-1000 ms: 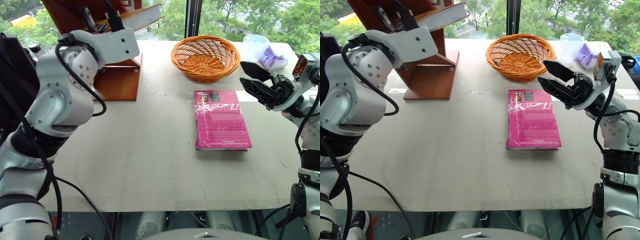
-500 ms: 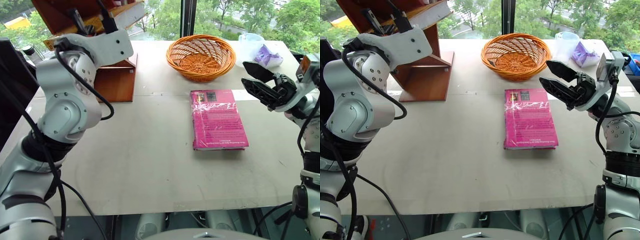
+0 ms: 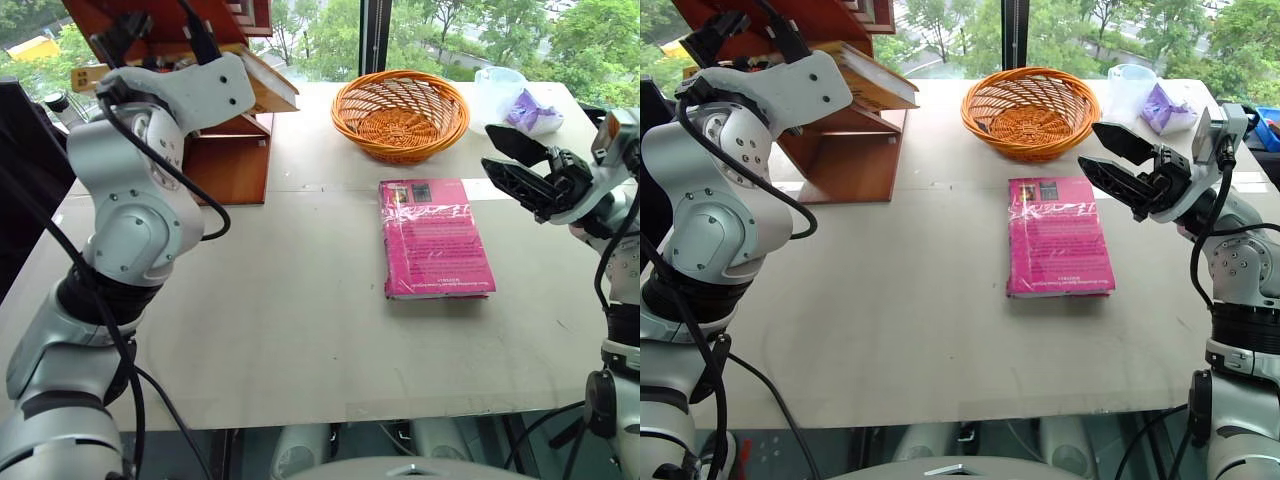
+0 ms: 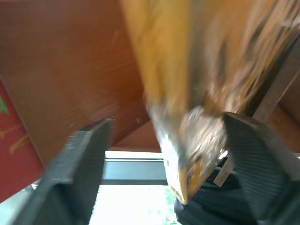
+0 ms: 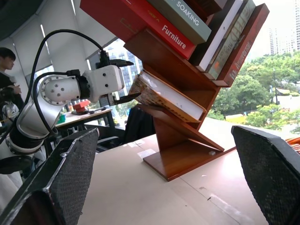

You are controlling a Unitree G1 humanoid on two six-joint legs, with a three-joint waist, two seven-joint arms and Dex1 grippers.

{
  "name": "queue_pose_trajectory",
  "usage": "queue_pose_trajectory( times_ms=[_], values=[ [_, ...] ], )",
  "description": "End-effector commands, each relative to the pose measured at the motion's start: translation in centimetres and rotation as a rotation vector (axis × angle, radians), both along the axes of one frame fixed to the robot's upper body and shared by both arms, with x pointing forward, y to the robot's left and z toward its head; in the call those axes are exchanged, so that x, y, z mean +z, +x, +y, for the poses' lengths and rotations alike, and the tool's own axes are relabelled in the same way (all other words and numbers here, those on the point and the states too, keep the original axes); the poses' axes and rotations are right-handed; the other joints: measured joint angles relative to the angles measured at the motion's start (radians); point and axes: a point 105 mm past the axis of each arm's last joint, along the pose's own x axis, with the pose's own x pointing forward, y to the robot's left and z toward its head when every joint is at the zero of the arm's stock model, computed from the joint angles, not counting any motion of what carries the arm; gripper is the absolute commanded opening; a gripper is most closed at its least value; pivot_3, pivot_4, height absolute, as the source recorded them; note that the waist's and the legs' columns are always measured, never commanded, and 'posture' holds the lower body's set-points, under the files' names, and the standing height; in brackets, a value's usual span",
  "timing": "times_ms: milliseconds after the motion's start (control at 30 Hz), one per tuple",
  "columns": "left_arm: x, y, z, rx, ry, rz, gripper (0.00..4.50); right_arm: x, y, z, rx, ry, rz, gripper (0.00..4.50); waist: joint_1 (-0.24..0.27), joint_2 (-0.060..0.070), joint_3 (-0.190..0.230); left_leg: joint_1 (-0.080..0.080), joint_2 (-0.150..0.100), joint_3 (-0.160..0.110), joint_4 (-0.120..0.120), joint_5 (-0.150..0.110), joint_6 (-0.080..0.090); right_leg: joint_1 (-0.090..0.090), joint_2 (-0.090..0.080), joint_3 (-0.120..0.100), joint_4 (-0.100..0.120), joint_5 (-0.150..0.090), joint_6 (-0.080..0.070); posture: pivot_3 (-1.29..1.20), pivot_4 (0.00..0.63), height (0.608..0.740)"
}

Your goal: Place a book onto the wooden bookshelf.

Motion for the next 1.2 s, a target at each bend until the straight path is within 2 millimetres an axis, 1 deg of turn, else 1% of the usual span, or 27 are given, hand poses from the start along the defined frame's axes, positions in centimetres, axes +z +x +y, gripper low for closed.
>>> queue_pose_trajectory(
  times_ms=[33, 233, 400, 500, 567, 667, 700, 733, 767, 800, 833, 867, 900, 933, 1033, 1067, 1100, 1133, 1167, 1200],
  values=[
    [2.3, -1.1, 0.6, 0.026, 0.01, -0.098, 4.42, 1.5, -0.8, -0.6, -0.021, 0.001, -0.079, 4.5, 0.0, 0.0, 0.0, 0.0, 0.0, 0.0, 0.0, 0.0, 0.0, 0.0, 0.0, 0.0, 0.0, 0.0, 0.0, 0.0, 0.15, 0.74],
    [1.9, -1.4, 0.9, 0.029, 0.001, -0.092, 4.42, 1.4, -0.8, -0.6, -0.025, 0.003, -0.079, 4.5, 0.0, 0.0, 0.0, 0.0, 0.0, 0.0, 0.0, 0.0, 0.0, 0.0, 0.0, 0.0, 0.0, 0.0, 0.0, 0.0, 0.15, 0.74],
    [0.9, -2.6, 1.9, 0.028, -0.029, -0.059, 4.42, 1.4, -0.9, -0.8, -0.029, 0.003, -0.077, 4.5, -0.003, 0.0, 0.0, 0.0, 0.0, 0.001, 0.0, 0.0, 0.0, 0.0, 0.0, 0.001, 0.0, 0.0, 0.0, 0.0, 0.15, 0.74],
    [1.9, -3.8, 2.5, 0.021, -0.039, -0.129, 4.42, 1.2, -0.9, -0.9, -0.033, -0.001, -0.072, 4.5, -0.003, 0.0, 0.0, 0.0, 0.001, 0.001, 0.0, 0.0, 0.0, 0.0, 0.0, 0.001, 0.0, 0.0, 0.0, 0.0, 0.15, 0.74],
    [2.4, -4.3, 1.9, -0.032, -0.076, -0.2, 4.42, 1.2, -1.0, -1.0, -0.034, -0.001, -0.069, 4.5, 0.0, 0.0, 0.0, 0.0, 0.001, 0.001, 0.0, 0.0, 0.0, 0.0, 0.0, 0.001, 0.0, 0.0, 0.0, 0.0, 0.15, 0.74],
    [2.2, -4.2, -0.4, -0.183, -0.204, -0.27, 4.42, 1.0, -1.0, -1.0, -0.034, -0.006, -0.066, 4.5, 0.012, 0.0, 0.0, 0.001, 0.001, 0.002, 0.0, 0.0, 0.0, 0.0, -0.001, 0.001, 0.0, 0.0, 0.0, 0.0, 0.15, 0.74],
    [1.3, -3.9, -1.8, -0.289, -0.306, -0.269, 4.42, 1.0, -1.1, -1.0, -0.035, -0.008, -0.066, 4.5, 0.016, 0.0, -0.001, 0.001, 0.001, 0.002, 0.001, 0.0, 0.0, 0.001, -0.001, 0.001, 0.0, 0.0, 0.0, 0.0, 0.15, 0.74],
    [0.0, -3.4, -3.2, -0.401, -0.486, -0.244, 4.42, 1.0, -1.1, -1.0, -0.037, -0.011, -0.066, 4.5, 0.022, 0.0, -0.001, 0.001, 0.001, 0.002, 0.001, 0.0, 0.0, 0.001, -0.001, 0.001, 0.0, 0.0, 0.0, 0.0, 0.15, 0.74],
    [-1.0, -3.2, -4.2, -0.475, -0.615, -0.227, 4.42, 1.0, -1.1, -1.0, -0.038, -0.012, -0.067, 4.5, 0.024, -0.001, -0.001, 0.001, 0.001, 0.001, 0.002, 0.0, 0.0, 0.002, -0.002, 0.001, 0.0, 0.0, 0.0, 0.0, 0.15, 0.74],
    [-2.4, -3.0, -5.9, -0.587, -0.699, -0.162, 4.19, 1.0, -1.2, -1.1, -0.043, -0.014, -0.067, 4.5, 0.024, -0.001, -0.002, 0.001, 0.001, 0.001, 0.003, 0.0, 0.0, 0.003, -0.003, 0.0, 0.0, 0.0, 0.0, 0.0, 0.15, 0.74],
    [-3.2, -3.3, -7.8, -0.715, -0.763, -0.114, 3.92, 1.0, -1.3, -1.1, -0.048, -0.017, -0.068, 4.5, 0.02, -0.001, -0.002, 0.001, 0.001, 0.001, 0.004, 0.0, 0.0, 0.003, -0.003, 0.0, 0.0, 0.0, 0.0, 0.0, 0.15, 0.74],
    [-3.9, -3.6, -8.8, -0.802, -0.837, -0.089, 3.64, 1.0, -1.4, -1.2, -0.054, -0.019, -0.068, 4.5, 0.019, -0.001, -0.002, 0.001, 0.001, 0.002, 0.004, 0.0, 0.0, 0.003, -0.003, 0.002, 0.0, 0.001, 0.0, 0.0, 0.15, 0.74],
    [-4.4, -3.7, -9.2, -0.854, -0.924, -0.079, 3.21, 1.0, -1.5, -1.3, -0.059, -0.02, -0.068, 4.5, 0.016, -0.001, -0.002, 0.001, 0.001, 0.002, 0.004, 0.0, 0.0, 0.003, -0.004, 0.003, 0.0, 0.001, 0.0, 0.0, 0.15, 0.74],
    [-5.0, -3.6, -9.4, -0.899, -1.012, -0.071, 2.65, 0.9, -1.7, -1.4, -0.066, -0.024, -0.069, 4.5, 0.015, -0.001, -0.002, 0.001, 0.001, 0.002, 0.004, 0.0, 0.0, 0.002, -0.005, 0.005, 0.0, 0.001, 0.0, 0.0, 0.15, 0.74],
    [-7.0, -2.5, -10.3, -0.982, -1.109, -0.011, 1.22, 1.0, -2.0, -1.7, -0.086, -0.034, -0.071, 4.5, 0.013, -0.001, -0.002, 0.003, 0.003, 0.002, 0.002, 0.0, 0.0, 0.002, -0.005, 0.005, 0.0, 0.001, -0.001, 0.0, 0.15, 0.74],
    [-7.5, -2.0, -10.6, -0.995, -1.129, -0.007, 0.96, 1.0, -2.1, -1.7, -0.092, -0.036, -0.072, 4.5, 0.015, 0.0, -0.002, 0.003, 0.004, 0.002, 0.001, 0.0, 0.0, 0.002, -0.004, 0.005, 0.0, 0.001, -0.002, 0.0, 0.15, 0.74],
    [-7.9, -1.3, -11.0, -1.0, -1.136, -0.007, 0.4, 1.0, -2.2, -1.8, -0.097, -0.036, -0.073, 4.5, 0.017, 0.0, -0.002, 0.004, 0.004, 0.001, 0.001, 0.0, 0.0, 0.002, -0.004, 0.005, 0.001, 0.002, -0.003, 0.0, 0.15, 0.74],
    [-8.4, -0.5, -11.7, -1.016, -1.146, -0.004, 0.02, 1.1, -2.3, -1.9, -0.104, -0.037, -0.073, 4.5, 0.018, 0.0, -0.002, 0.004, 0.004, 0.001, 0.001, 0.0, 0.0, 0.002, -0.003, 0.004, 0.001, 0.002, -0.003, 0.0, 0.15, 0.74],
    [-8.8, 0.1, -12.3, -1.029, -1.141, -0.004, 0.02, 1.1, -2.4, -1.9, -0.108, -0.038, -0.074, 4.5, 0.018, 0.0, -0.002, 0.004, 0.004, 0.001, 0.002, 0.0, 0.0, 0.003, 0.0, 0.004, 0.001, 0.003, -0.004, 0.0, 0.15, 0.74],
    [-9.2, 1.0, -13.4, -1.045, -1.137, -0.009, 0.02, 1.1, -2.5, -2.0, -0.114, -0.037, -0.073, 4.5, 0.018, 0.0, -0.002, 0.004, 0.003, 0.002, 0.003, 0.0, 0.0, 0.003, 0.001, 0.003, 0.001, 0.003, -0.004, 0.0, 0.15, 0.74]
  ],
)
